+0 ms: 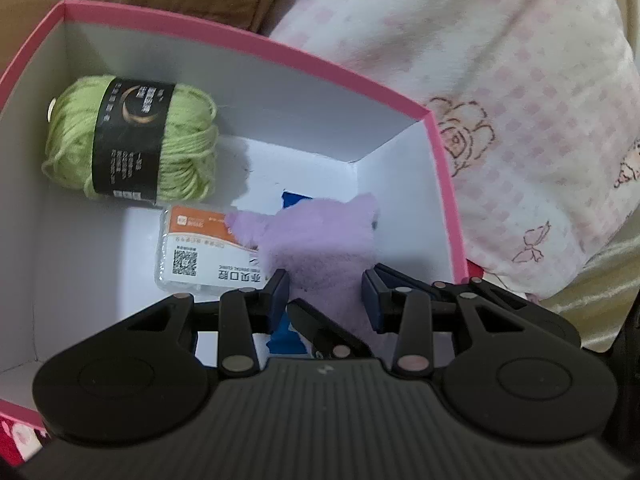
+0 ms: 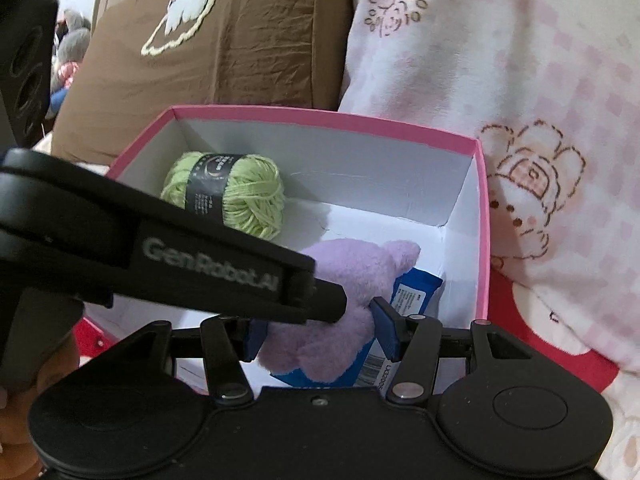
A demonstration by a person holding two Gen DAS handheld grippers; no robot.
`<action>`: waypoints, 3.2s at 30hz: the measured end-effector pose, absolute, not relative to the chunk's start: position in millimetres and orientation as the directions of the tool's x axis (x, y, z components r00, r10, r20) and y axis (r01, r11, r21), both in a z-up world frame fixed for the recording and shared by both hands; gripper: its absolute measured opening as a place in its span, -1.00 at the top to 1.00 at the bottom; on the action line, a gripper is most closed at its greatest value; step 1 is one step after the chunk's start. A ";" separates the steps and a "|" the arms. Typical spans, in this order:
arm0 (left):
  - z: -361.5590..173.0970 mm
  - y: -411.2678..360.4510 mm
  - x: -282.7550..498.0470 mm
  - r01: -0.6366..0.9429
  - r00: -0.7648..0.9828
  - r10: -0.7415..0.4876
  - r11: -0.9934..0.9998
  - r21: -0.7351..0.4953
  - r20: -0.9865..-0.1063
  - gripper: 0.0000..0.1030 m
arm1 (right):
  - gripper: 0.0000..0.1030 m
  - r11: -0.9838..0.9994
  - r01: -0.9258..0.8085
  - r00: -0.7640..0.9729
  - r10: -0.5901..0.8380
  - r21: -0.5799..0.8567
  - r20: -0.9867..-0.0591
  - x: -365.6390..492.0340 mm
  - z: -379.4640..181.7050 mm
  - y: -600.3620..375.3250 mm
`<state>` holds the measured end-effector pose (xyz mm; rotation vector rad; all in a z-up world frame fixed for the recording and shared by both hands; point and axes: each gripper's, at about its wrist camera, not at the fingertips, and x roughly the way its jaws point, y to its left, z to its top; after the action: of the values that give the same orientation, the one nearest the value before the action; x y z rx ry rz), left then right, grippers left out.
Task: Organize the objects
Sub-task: 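Lower the plush into the box beside the clear case and open the left tool, then withdraw the left tool from the box toward the orange sponge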
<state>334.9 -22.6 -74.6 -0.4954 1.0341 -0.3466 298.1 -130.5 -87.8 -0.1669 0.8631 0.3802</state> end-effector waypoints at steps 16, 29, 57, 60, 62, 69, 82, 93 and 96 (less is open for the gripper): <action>-81.9 -23.1 334.7 0.060 0.485 -0.501 0.837 -0.544 -0.717 0.27 | 0.16 0.879 -0.470 0.609 0.253 -0.085 -0.751 290.9 -83.9 -146.1; -102.3 -43.8 342.8 0.003 0.452 -0.542 0.795 -0.607 -0.708 0.37 | 0.15 0.884 -0.468 0.628 0.330 -0.003 -0.704 270.7 -67.6 -179.8; 7.2 -8.9 267.4 0.146 0.498 -0.460 0.880 -0.452 -0.735 0.19 | -0.05 0.866 -0.493 0.651 0.310 -0.076 -0.693 228.0 -19.5 -184.2; 20.6 -5.7 253.9 0.145 0.492 -0.433 0.896 -0.419 -0.756 0.09 | -0.08 0.866 -0.493 0.655 0.307 -0.082 -0.691 222.0 -13.2 -184.6; 29.5 -7.0 243.4 0.165 0.484 -0.411 0.910 -0.381 -0.772 0.03 | -0.15 0.866 -0.498 0.634 0.327 -0.048 -0.701 219.2 -9.4 -186.8; 58.1 -14.7 199.8 0.247 0.515 -0.446 0.895 -0.372 -0.732 -0.26 | -0.65 0.857 -0.514 0.644 0.361 -0.031 -0.675 190.8 8.0 -185.1; 75.6 -14.9 147.4 0.254 0.544 -0.390 0.920 -0.297 -0.743 -0.49 | -0.81 0.823 -0.555 0.676 0.361 -0.121 -0.642 129.9 43.2 -186.0; 67.3 -7.2 128.0 0.212 0.532 -0.326 0.945 -0.251 -0.781 -0.86 | -0.81 0.802 -0.593 0.643 0.418 -0.071 -0.642 101.6 46.5 -189.0; 63.6 -4.3 122.1 0.207 0.531 -0.313 0.949 -0.237 -0.788 -0.90 | -0.81 0.789 -0.612 0.623 0.439 -0.054 -0.648 96.4 44.5 -187.6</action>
<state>122.1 -4.3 63.6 -0.1197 0.9628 -0.3108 96.4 -187.6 44.5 -0.2823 0.6613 0.6131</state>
